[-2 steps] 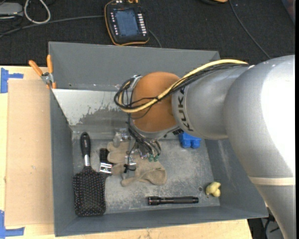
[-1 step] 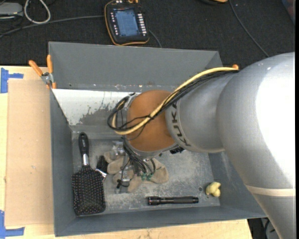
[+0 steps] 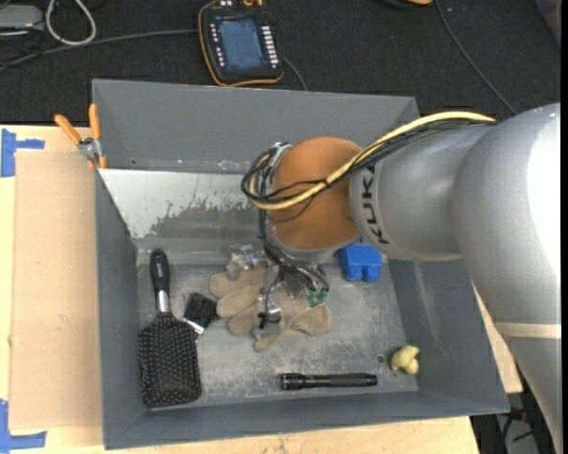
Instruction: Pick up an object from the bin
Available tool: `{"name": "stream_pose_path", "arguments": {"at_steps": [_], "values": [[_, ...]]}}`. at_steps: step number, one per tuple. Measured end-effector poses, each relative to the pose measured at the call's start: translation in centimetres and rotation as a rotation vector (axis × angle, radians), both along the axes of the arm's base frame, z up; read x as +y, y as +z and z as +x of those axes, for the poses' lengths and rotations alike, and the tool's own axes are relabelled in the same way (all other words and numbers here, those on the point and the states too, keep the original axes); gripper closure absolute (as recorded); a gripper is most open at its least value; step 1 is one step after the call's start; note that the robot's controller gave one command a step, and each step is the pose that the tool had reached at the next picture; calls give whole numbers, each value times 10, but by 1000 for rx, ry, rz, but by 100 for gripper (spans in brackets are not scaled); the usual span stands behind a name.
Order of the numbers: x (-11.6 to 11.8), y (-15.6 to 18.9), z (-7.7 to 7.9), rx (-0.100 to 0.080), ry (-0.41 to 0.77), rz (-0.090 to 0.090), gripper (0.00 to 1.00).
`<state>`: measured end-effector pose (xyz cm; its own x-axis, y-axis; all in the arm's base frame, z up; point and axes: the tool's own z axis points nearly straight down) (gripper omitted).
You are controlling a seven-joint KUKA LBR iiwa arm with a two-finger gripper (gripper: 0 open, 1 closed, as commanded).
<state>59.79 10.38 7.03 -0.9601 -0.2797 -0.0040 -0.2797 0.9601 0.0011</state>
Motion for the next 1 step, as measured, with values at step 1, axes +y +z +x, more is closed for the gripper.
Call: {"name": "stream_pose_path", "arguments": {"at_steps": [1], "values": [[67,0,-90,-1,-107,5,0]]}}
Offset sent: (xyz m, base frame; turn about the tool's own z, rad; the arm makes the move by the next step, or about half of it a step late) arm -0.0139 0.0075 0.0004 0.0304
